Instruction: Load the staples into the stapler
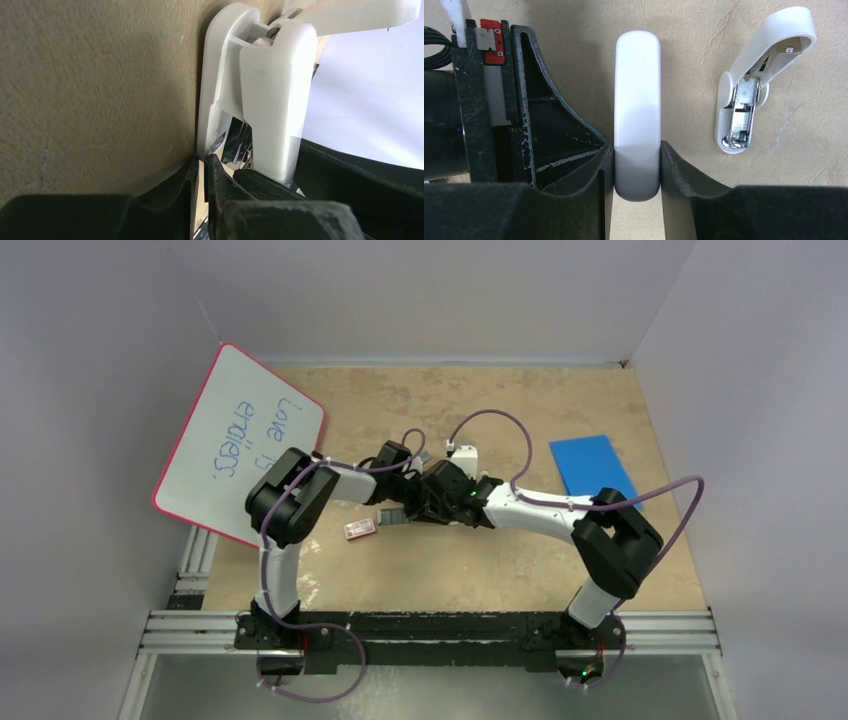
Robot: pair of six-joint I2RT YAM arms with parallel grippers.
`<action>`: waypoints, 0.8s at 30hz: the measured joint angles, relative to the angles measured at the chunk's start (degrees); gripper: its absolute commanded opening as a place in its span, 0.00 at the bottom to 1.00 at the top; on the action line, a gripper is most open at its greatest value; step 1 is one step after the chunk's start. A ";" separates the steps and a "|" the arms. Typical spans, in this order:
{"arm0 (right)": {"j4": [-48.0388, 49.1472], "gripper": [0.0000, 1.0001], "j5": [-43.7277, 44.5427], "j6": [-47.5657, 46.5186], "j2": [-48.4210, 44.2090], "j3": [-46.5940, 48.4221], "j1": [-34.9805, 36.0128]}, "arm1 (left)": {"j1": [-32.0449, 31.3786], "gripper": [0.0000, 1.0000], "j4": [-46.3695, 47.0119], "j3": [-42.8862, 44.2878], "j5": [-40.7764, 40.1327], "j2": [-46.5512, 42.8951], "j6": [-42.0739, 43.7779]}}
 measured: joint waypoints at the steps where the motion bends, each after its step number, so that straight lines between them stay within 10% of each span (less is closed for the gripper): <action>1: -0.04 0.23 0.09 0.22 0.00 0.00 0.00 | 0.00 0.12 -0.02 0.00 0.00 0.00 0.02; 8: -3.21 0.47 0.31 1.44 -0.20 1.51 0.20 | -0.04 0.31 -0.57 0.44 -0.17 -0.68 0.20; 24: -7.72 0.43 0.48 3.28 -5.62 4.02 1.53 | -0.07 0.25 -6.62 0.61 -9.40 -5.09 2.93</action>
